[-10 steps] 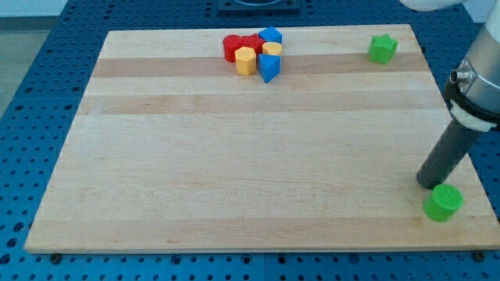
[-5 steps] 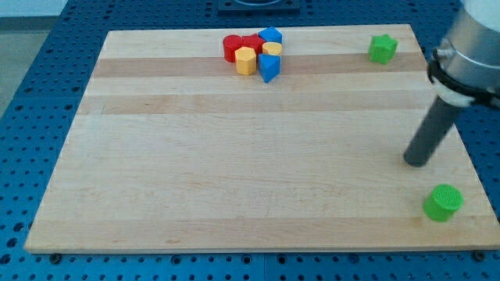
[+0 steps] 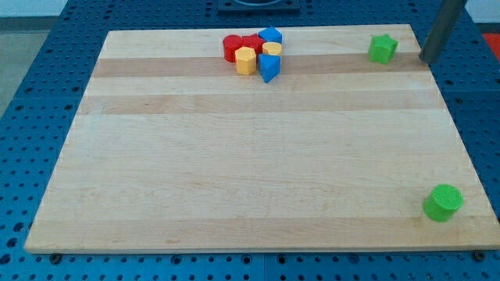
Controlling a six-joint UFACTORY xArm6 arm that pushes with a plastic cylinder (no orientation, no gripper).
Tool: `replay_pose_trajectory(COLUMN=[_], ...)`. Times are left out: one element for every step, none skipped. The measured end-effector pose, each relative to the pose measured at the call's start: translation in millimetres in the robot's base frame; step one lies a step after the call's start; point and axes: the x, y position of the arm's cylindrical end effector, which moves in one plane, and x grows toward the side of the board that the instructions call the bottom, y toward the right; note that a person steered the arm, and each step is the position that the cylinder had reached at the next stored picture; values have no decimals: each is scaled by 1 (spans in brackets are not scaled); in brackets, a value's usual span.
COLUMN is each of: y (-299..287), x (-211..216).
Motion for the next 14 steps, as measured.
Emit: replay_pose_trajectory(y=[-2, -28, -60, -72, -72, -72, -72, -72, -72, -80, -98, -119, -126, -126], x=[-34, -43, -44, -44, -41, -27, -6, 15, 41, 52, 52, 53, 74, 106])
